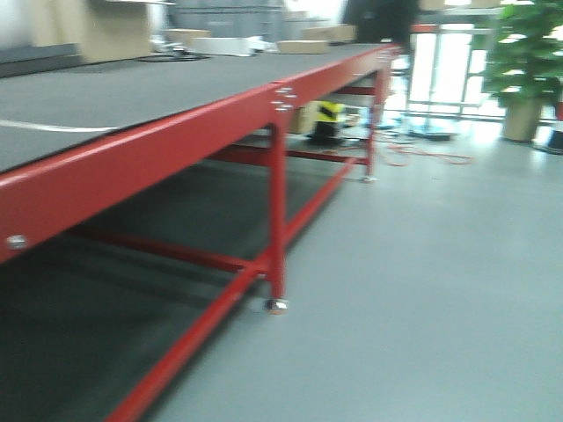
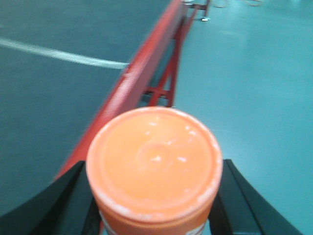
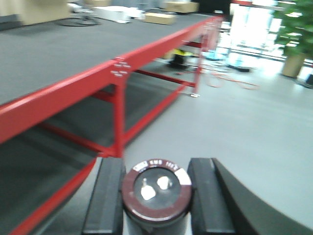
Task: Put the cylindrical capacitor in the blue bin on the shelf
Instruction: 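Drive the base past the red table toward the blue-bin shelf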
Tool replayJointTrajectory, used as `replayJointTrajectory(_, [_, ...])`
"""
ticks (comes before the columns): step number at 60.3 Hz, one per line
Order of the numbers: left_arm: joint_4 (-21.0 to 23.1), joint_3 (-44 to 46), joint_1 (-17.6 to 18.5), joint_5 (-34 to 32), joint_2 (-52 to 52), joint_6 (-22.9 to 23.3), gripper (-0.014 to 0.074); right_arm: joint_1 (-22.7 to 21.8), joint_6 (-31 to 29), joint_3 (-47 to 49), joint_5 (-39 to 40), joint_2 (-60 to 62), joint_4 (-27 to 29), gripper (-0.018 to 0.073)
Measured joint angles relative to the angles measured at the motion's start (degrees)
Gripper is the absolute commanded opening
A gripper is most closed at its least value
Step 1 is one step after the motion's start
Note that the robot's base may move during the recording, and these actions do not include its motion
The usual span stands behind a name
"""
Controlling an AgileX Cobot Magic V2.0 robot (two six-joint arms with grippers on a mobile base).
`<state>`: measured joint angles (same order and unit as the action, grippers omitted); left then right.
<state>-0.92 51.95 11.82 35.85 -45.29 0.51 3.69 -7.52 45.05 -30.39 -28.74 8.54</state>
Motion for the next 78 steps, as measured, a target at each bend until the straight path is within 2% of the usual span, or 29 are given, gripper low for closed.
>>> replayJointTrajectory(78, [0.0, 0.0, 0.0, 0.0, 0.0, 0.0, -0.0111, 0.3, 0.0, 0.0, 0.0, 0.0, 0.0, -0.0079])
